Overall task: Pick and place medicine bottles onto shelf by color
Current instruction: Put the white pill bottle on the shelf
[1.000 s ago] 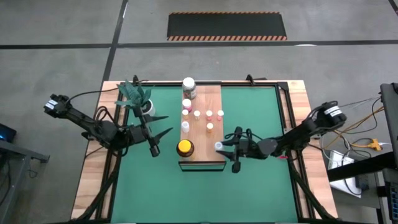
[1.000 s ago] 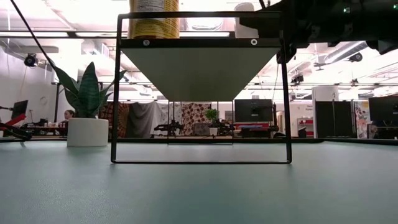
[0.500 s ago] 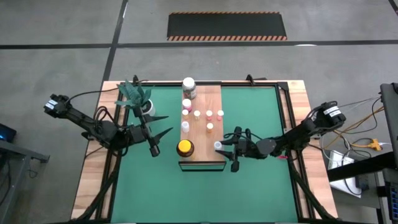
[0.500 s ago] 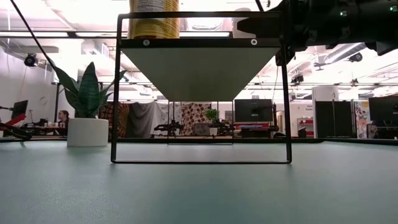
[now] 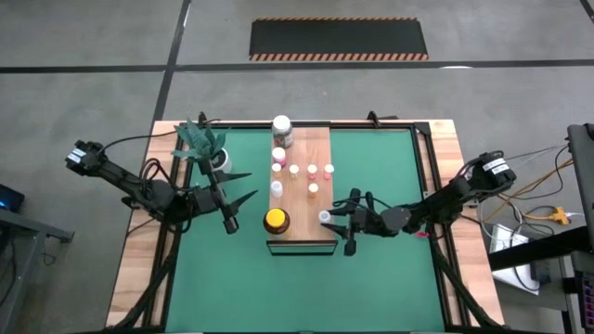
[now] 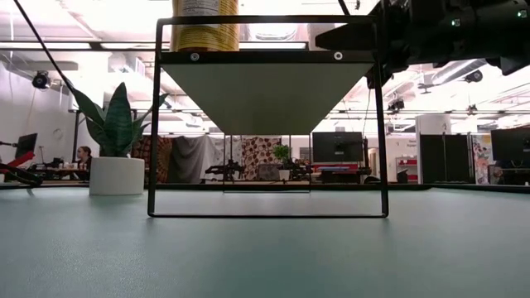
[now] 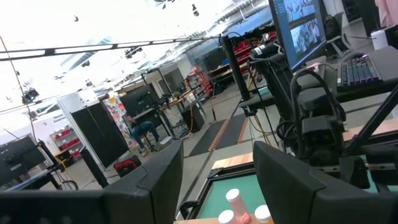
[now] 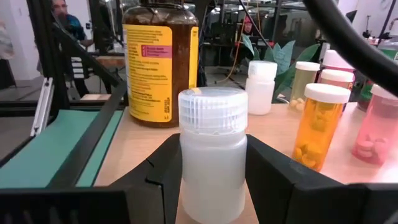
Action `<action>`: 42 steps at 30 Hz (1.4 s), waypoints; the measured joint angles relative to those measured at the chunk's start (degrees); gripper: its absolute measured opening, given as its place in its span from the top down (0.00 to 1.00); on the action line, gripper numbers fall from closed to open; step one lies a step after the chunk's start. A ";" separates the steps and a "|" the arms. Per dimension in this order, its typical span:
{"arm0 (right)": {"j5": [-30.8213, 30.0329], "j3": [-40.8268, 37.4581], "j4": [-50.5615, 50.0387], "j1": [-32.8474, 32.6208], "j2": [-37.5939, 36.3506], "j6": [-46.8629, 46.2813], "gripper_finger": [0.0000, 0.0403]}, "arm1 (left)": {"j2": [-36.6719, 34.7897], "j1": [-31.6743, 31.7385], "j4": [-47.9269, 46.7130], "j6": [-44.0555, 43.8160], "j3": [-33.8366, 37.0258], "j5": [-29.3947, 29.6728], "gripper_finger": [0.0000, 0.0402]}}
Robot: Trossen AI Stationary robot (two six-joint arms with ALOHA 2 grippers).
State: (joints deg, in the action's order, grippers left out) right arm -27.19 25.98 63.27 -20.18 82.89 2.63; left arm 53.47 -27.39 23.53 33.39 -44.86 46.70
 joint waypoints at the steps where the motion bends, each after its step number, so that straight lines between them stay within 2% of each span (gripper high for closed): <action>1: -0.03 0.00 0.02 0.00 0.00 -0.07 0.66 | 0.00 -0.01 0.01 0.00 0.00 0.00 0.56; 17: -1.85 0.00 -0.01 -0.02 0.00 0.86 0.66 | 0.00 -0.01 0.00 0.00 0.00 0.00 0.56; 20: -3.82 0.49 -0.55 -0.02 0.02 -1.73 0.66 | 0.00 0.00 0.00 0.00 0.00 0.00 0.56; 26: -4.45 3.14 -7.24 -0.02 0.04 -3.02 0.65 | 0.00 0.01 0.02 0.00 0.00 0.00 0.56; 36: -4.34 9.55 -19.09 -0.17 0.04 0.22 0.65 | 0.00 -0.01 0.00 0.02 0.00 0.00 0.56; 42: -4.32 10.84 -21.01 -0.15 0.03 -2.67 0.61 | 0.00 -0.01 0.00 0.02 0.00 0.00 0.56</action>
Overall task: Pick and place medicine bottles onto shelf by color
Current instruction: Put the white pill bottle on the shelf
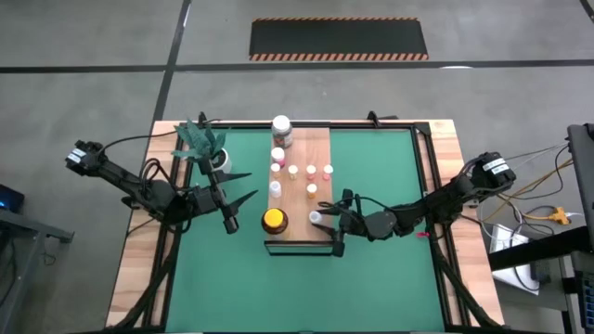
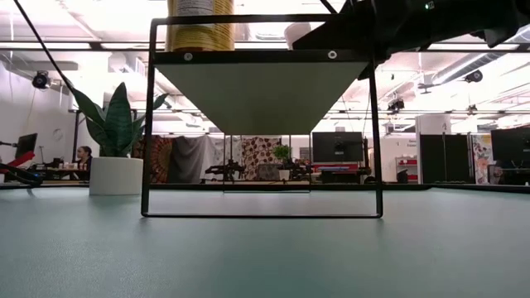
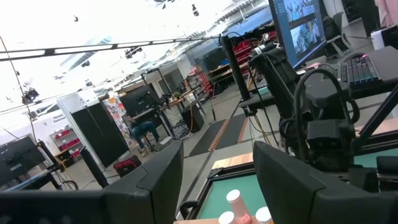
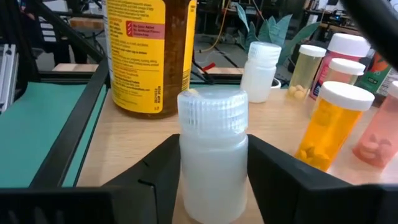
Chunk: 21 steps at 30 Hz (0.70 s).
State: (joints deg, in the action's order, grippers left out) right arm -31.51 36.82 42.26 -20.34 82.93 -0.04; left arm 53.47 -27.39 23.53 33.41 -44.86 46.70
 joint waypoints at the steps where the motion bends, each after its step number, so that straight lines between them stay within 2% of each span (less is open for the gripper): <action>1: -0.02 0.04 -0.16 0.00 0.01 -0.06 0.59 | 0.00 0.01 0.00 0.00 0.00 -0.01 0.56; 6: -0.10 0.11 -0.17 0.02 0.01 -0.13 0.48 | 0.00 0.01 -0.02 -0.02 0.00 -0.10 0.56; 12: -0.39 0.09 -0.43 0.04 -0.14 0.00 0.39 | 0.00 0.00 -0.01 -0.01 0.00 -1.19 0.56; 21: 0.30 0.09 -3.55 -0.02 -3.40 0.05 0.38 | 0.00 0.00 -0.01 -0.02 0.00 -1.42 0.56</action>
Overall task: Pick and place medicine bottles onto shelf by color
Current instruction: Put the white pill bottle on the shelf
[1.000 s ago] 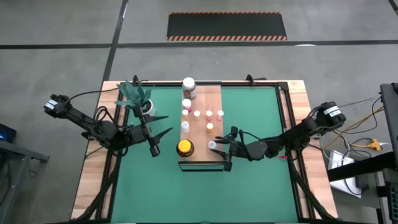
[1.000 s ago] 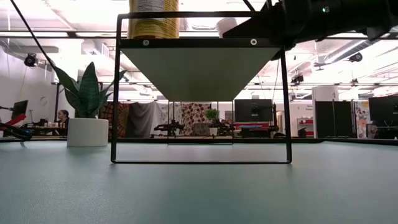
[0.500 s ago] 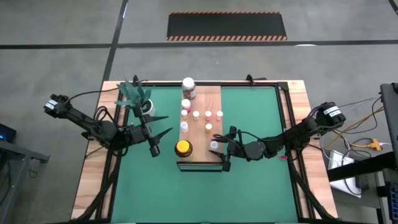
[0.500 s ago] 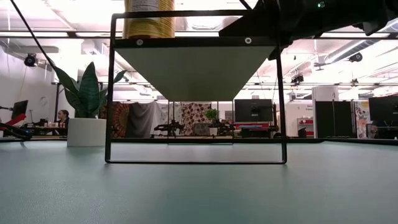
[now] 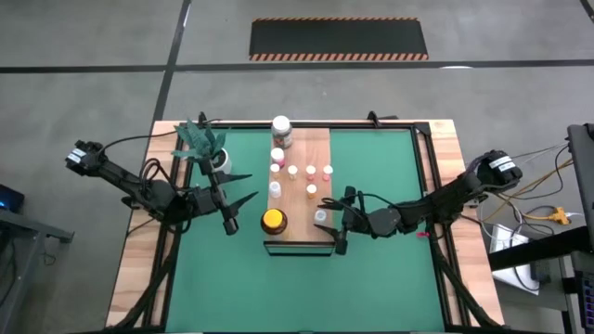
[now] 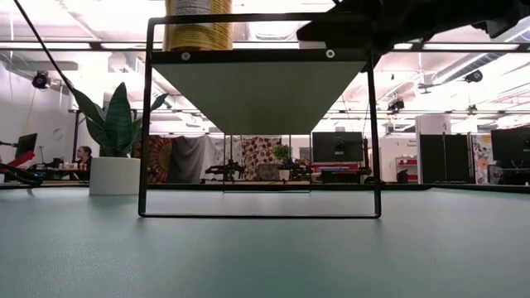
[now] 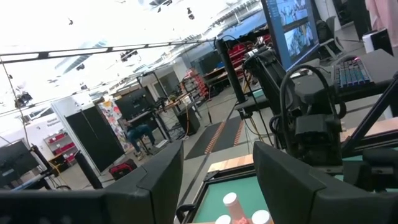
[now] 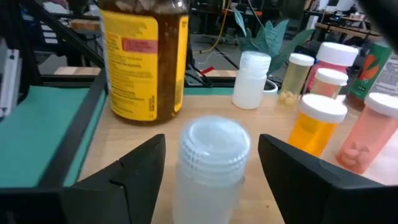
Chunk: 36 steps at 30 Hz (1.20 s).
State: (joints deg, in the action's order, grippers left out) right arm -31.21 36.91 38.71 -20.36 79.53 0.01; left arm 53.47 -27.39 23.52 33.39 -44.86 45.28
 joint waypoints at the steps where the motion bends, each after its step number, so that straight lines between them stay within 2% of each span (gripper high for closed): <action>1: 0.36 0.00 -0.34 -0.02 -0.60 0.02 0.38 | 0.00 0.01 0.01 0.00 0.00 0.00 0.56; 8: 2.06 -0.02 -5.10 -0.06 -6.51 0.81 0.39 | 0.00 0.00 -0.01 0.01 0.00 -0.04 0.56; 13: 3.02 1.67 -15.19 -0.13 -11.83 0.55 0.42 | 0.00 0.00 0.01 0.02 0.00 -0.09 0.56; 18: 3.32 6.74 -32.19 -0.26 -14.85 -3.63 0.57 | 0.00 0.01 -0.01 0.02 0.00 -0.20 0.56; 22: 3.29 11.00 -42.63 -0.39 -14.37 -7.00 0.79 | -0.02 0.01 -0.01 0.04 0.00 -0.17 0.56; 24: 4.16 12.34 -44.37 -0.37 -13.03 -7.49 0.91 | -0.01 -0.01 -0.01 0.07 0.00 -0.17 0.56; 25: 5.49 12.91 -44.45 -0.37 -12.07 -7.50 0.94 | -0.02 -0.01 -0.01 0.16 0.00 -0.17 0.56; 29: 10.28 16.55 -47.67 -0.37 -8.72 -7.67 0.97 | -0.02 -0.01 -0.01 0.42 0.00 -0.17 0.56; 36: 10.26 24.50 -61.80 -0.37 -4.71 -11.47 0.98 | -0.02 0.01 -0.05 1.95 0.05 -0.15 0.56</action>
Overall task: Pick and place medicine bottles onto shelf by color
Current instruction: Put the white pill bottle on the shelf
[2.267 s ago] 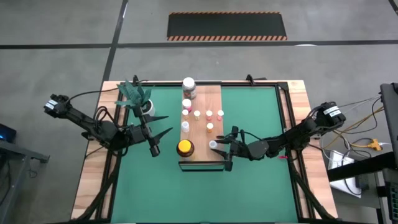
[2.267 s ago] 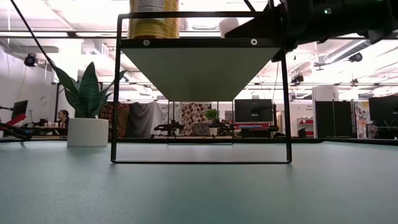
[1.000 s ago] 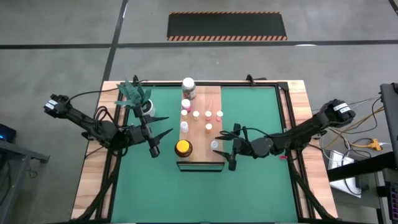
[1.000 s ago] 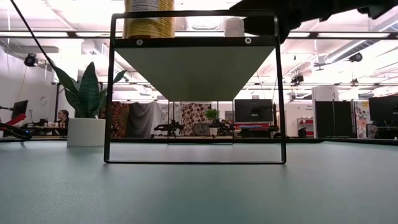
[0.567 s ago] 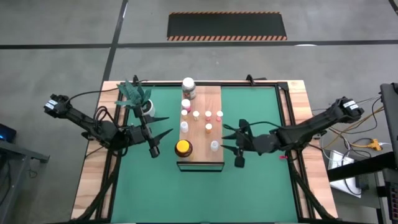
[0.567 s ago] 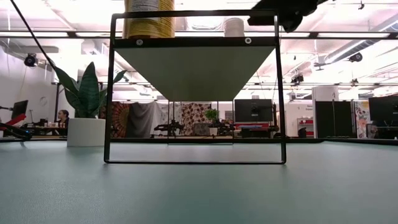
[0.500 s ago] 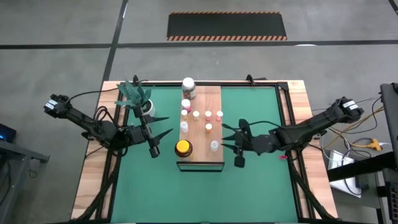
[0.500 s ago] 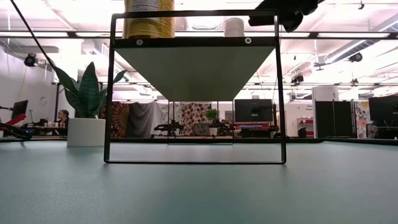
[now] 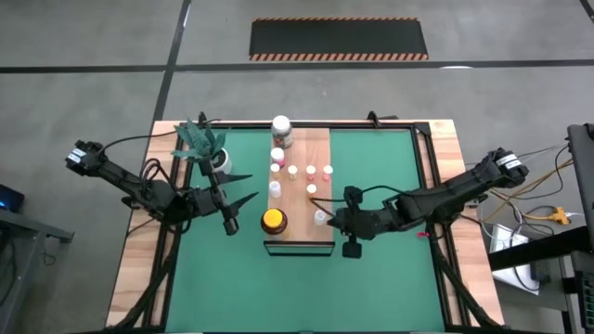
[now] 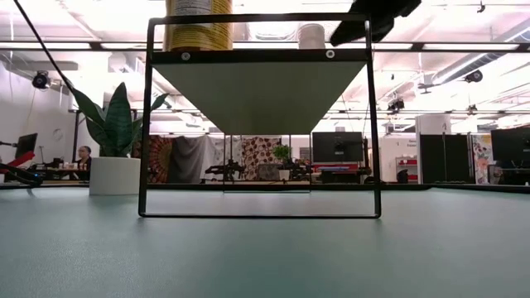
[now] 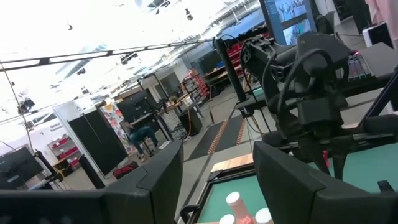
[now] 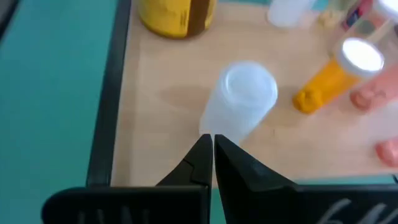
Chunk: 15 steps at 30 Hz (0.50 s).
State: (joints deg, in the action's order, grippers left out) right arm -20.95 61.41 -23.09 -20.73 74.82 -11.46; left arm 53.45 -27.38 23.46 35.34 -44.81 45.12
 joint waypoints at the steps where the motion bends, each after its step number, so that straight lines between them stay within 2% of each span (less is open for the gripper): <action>1: 0.00 0.80 -1.96 0.00 0.44 -0.40 0.98 | 0.00 -0.02 0.01 0.06 0.02 0.00 0.56; 3: -0.04 2.19 -3.78 0.15 1.44 -0.42 0.98 | 0.15 -0.02 0.02 0.10 0.04 0.02 0.56; 7: 0.53 5.02 -1.91 3.04 4.87 5.15 0.98 | 0.70 0.00 0.04 1.76 0.04 -0.02 0.56; 9: 1.26 6.50 -4.71 3.52 6.24 5.74 0.98 | 0.98 0.00 0.04 2.15 0.03 -0.03 0.56; 12: 1.19 7.43 -8.18 2.65 6.57 5.03 0.98 | 1.48 0.00 -0.07 2.17 -0.05 -0.04 0.56; 15: 1.14 6.42 -7.00 2.65 5.92 5.18 0.98 | 1.84 0.00 0.08 2.15 -0.05 -0.07 0.56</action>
State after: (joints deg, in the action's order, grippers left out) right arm -19.81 67.83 -30.09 -18.08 80.74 -6.27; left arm 55.29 -27.38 23.54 37.49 -44.86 45.06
